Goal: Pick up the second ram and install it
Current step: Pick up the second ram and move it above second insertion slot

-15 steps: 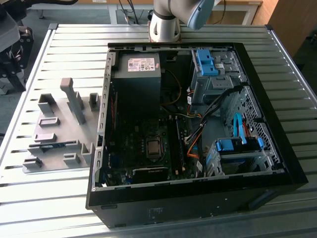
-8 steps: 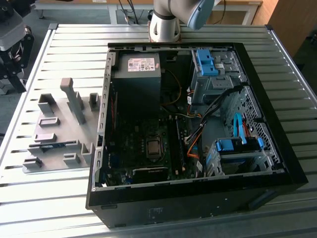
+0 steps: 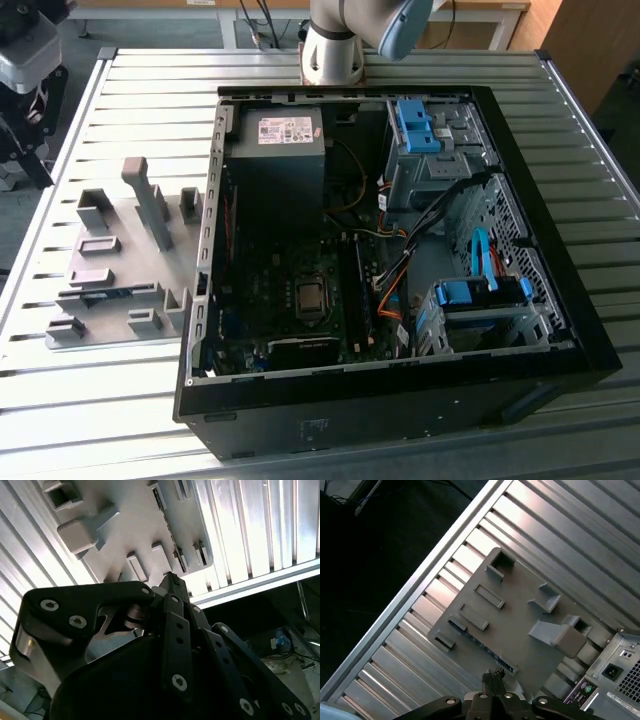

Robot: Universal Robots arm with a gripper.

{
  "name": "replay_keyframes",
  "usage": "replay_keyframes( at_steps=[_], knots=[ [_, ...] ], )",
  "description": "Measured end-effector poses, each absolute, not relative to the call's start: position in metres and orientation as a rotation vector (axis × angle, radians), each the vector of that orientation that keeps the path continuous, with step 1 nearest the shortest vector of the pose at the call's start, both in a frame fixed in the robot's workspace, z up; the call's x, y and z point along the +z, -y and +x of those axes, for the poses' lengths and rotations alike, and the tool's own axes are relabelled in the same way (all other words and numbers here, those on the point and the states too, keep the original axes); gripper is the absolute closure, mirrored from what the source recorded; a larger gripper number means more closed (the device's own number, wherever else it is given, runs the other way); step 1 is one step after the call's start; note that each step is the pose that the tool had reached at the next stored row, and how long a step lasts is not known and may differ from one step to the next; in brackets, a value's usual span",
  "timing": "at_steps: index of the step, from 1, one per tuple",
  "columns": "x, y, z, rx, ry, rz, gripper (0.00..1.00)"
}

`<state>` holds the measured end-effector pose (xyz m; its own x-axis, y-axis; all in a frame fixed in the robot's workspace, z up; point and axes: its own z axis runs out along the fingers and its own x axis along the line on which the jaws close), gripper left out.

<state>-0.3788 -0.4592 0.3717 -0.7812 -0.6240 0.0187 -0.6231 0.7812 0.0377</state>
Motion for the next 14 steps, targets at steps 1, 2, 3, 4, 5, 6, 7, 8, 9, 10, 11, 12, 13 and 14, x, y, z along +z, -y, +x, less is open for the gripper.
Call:
replay_keyframes(
  at_steps=[1,2,3,4,5,6,7,8,9,10,11,12,13,14],
  knots=[
    [0.3716,0.4592,-0.3789,-0.045,2.927,1.054,0.90],
    [0.3715,0.4592,-0.3789,-0.045,2.918,1.078,0.90],
    [0.3714,0.4592,-0.3789,-0.044,2.908,1.103,0.90],
    [0.3713,0.4592,-0.3789,-0.044,2.899,1.126,0.90],
    [0.3711,0.4592,-0.3790,-0.044,2.890,1.150,0.90],
    [0.3710,0.4592,-0.3790,-0.043,2.880,1.173,0.90],
    [0.3709,0.4592,-0.3791,-0.043,2.870,1.197,0.90],
    [0.3709,0.4592,-0.3791,-0.042,2.859,1.222,0.90],
    [0.3708,0.4592,-0.3792,-0.042,2.849,1.244,0.90],
    [0.3707,0.4592,-0.3792,-0.042,2.839,1.267,0.90],
    [0.3706,0.4592,-0.3793,-0.041,2.829,1.289,0.90],
    [0.3705,0.4592,-0.3793,-0.041,2.818,1.311,0.90],
    [0.3704,0.4592,-0.3794,-0.040,2.808,1.333,0.90],
    [0.3703,0.4592,-0.3794,-0.040,2.796,1.356,0.90]
  ],
)
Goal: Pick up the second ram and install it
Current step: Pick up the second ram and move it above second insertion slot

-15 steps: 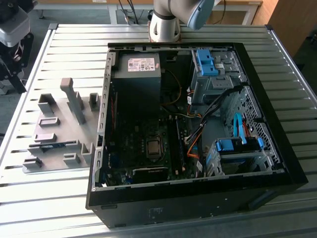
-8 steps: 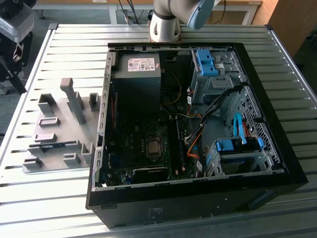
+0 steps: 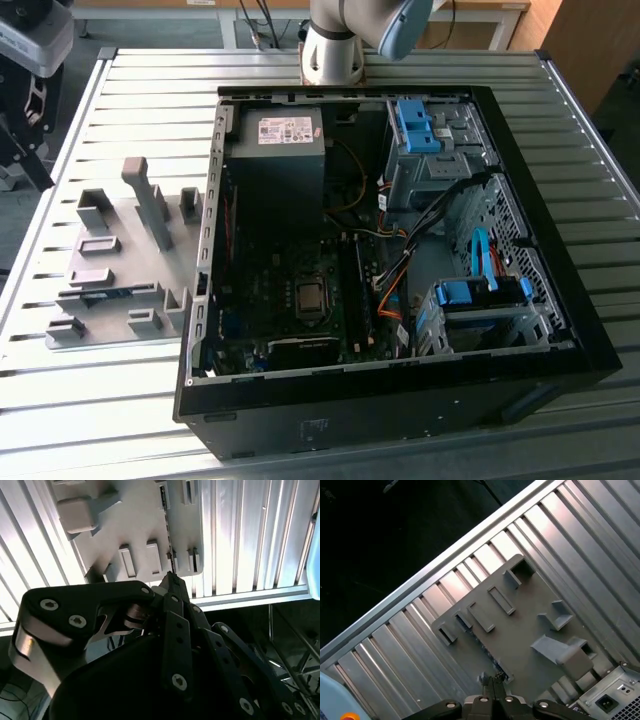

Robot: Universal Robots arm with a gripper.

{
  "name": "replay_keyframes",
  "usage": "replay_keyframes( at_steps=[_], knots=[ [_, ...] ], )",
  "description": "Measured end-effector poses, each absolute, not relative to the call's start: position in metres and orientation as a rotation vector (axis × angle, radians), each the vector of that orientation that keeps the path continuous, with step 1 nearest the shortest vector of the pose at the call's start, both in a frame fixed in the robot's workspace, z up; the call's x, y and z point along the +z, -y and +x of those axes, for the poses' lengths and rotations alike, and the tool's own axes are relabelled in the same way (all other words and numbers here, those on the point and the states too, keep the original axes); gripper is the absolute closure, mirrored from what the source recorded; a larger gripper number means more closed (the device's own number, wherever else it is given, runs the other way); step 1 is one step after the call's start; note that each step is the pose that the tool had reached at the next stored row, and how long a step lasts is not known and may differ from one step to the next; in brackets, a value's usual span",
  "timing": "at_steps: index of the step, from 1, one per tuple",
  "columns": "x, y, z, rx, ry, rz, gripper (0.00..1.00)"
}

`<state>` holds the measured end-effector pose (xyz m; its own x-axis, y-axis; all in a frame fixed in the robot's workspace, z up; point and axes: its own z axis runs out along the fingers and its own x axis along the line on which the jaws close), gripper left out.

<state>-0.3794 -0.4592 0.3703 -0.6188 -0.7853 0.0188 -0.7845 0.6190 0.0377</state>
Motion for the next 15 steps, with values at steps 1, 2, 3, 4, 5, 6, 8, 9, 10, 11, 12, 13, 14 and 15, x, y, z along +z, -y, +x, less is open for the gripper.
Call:
replay_keyframes(
  at_steps=[1,2,3,4,5,6,8,9,10,11,12,13,14,15],
  knots=[
    [0.3703,0.4592,-0.3795,-0.040,2.786,1.378,0.90],
    [0.3703,0.4592,-0.3795,-0.039,2.775,1.398,0.90],
    [0.3702,0.4592,-0.3796,-0.039,2.765,1.418,0.90],
    [0.3702,0.4592,-0.3797,-0.038,2.755,1.437,0.90],
    [0.3702,0.4592,-0.3798,-0.038,2.744,1.457,0.90],
    [0.3702,0.4592,-0.3799,-0.037,2.734,1.475,0.90],
    [0.3701,0.4592,-0.3802,-0.037,2.721,1.499,0.90],
    [0.3701,0.4592,-0.3802,-0.037,2.720,1.501,0.90],
    [0.3701,0.4592,-0.3802,-0.037,2.720,1.501,0.90],
    [0.3701,0.4592,-0.3802,-0.037,2.720,1.501,0.90],
    [0.3701,0.4592,-0.3802,-0.037,2.720,1.501,0.90],
    [0.3701,0.4592,-0.3803,-0.037,2.720,1.501,0.90],
    [0.3701,0.4592,-0.3802,-0.037,2.720,1.501,0.90],
    [0.3701,0.4592,-0.3803,-0.037,2.720,1.502,0.90]
  ],
)
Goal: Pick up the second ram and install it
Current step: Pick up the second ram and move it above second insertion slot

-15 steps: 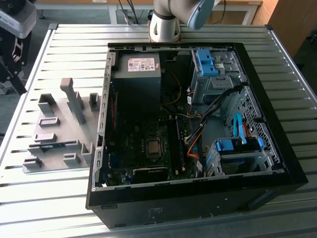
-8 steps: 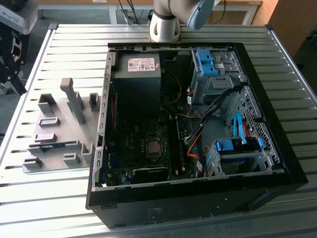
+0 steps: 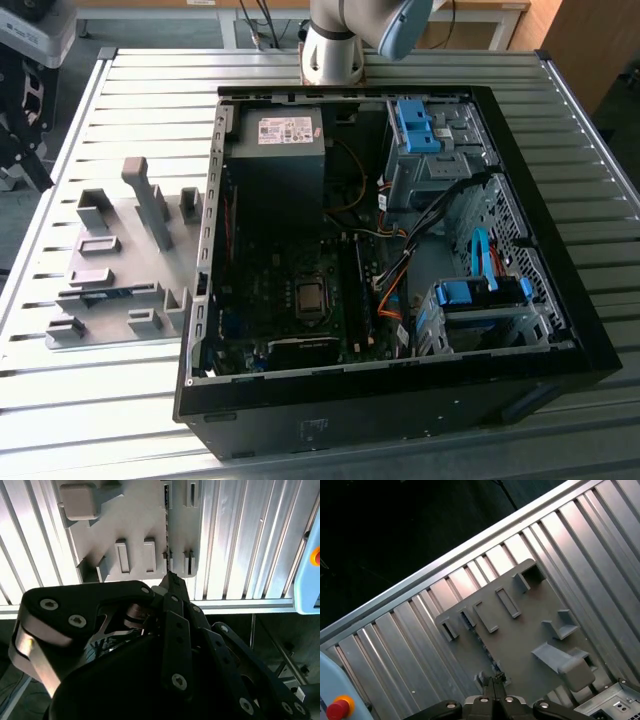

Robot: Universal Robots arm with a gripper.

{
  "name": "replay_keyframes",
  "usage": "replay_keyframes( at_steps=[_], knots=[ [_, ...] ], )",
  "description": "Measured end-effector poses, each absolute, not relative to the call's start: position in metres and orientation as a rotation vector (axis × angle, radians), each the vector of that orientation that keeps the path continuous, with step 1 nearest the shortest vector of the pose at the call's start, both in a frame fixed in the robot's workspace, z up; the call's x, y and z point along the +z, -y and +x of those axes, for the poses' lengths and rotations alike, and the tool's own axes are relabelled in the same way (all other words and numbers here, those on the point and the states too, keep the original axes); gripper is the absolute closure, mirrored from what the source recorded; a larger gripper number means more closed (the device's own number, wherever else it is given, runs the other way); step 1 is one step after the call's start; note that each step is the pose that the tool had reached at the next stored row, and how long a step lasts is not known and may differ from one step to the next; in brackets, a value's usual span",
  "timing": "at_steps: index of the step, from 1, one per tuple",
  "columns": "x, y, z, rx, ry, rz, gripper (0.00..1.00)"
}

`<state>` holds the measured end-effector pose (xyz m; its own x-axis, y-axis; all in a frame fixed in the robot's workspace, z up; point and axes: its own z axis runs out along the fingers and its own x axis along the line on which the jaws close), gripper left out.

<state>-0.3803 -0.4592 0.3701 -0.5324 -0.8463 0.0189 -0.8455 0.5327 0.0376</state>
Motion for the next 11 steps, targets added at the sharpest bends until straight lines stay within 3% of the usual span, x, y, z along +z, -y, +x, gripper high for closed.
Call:
replay_keyframes(
  at_steps=[11],
  knots=[
    [0.3683,0.4592,-0.3804,-0.032,2.588,1.716,0.90]
  ],
)
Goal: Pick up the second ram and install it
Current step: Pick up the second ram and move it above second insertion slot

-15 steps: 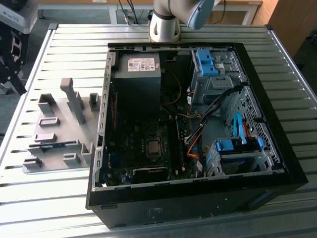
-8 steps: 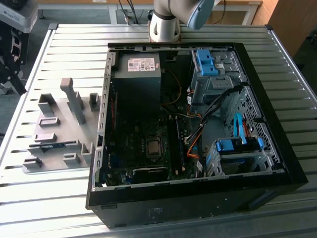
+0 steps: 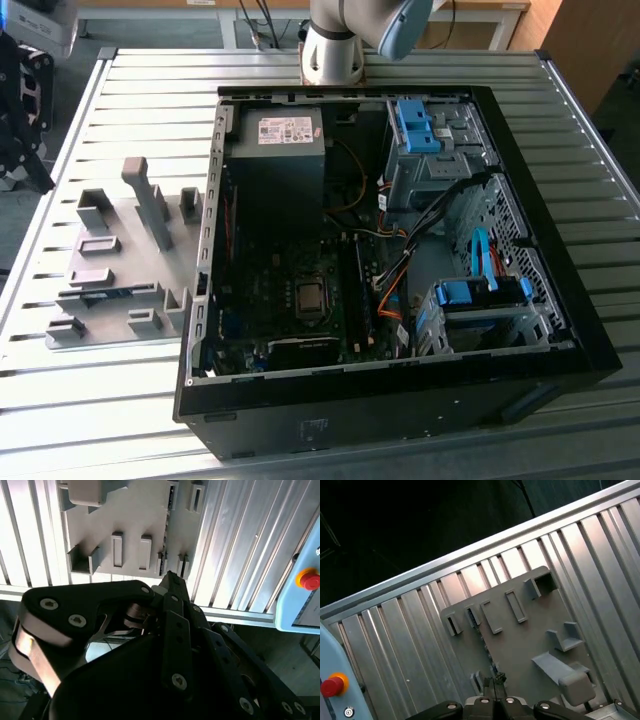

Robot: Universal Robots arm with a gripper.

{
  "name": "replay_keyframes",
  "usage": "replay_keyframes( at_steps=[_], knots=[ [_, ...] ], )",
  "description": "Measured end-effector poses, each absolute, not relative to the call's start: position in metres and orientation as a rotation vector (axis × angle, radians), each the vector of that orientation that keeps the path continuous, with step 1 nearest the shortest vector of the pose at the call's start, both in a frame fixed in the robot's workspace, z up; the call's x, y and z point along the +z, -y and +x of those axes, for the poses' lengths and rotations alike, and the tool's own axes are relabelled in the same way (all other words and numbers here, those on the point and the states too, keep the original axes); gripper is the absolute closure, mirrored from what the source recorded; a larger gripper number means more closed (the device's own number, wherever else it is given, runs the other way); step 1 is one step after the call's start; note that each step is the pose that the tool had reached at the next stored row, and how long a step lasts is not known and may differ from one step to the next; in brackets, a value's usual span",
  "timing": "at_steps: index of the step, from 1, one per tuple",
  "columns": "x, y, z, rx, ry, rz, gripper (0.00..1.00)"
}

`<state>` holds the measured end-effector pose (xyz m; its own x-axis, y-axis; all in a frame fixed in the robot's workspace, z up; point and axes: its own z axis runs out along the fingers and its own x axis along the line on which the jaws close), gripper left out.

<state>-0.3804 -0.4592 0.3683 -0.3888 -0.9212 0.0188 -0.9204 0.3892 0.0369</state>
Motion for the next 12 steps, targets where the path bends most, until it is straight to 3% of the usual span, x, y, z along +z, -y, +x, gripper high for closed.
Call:
replay_keyframes(
  at_steps=[5,12],
  knots=[
    [0.3667,0.4592,-0.3857,0.008,2.607,1.748,0.90],
    [0.3606,0.4592,-0.3859,0.011,2.517,1.884,0.90]
  ],
)
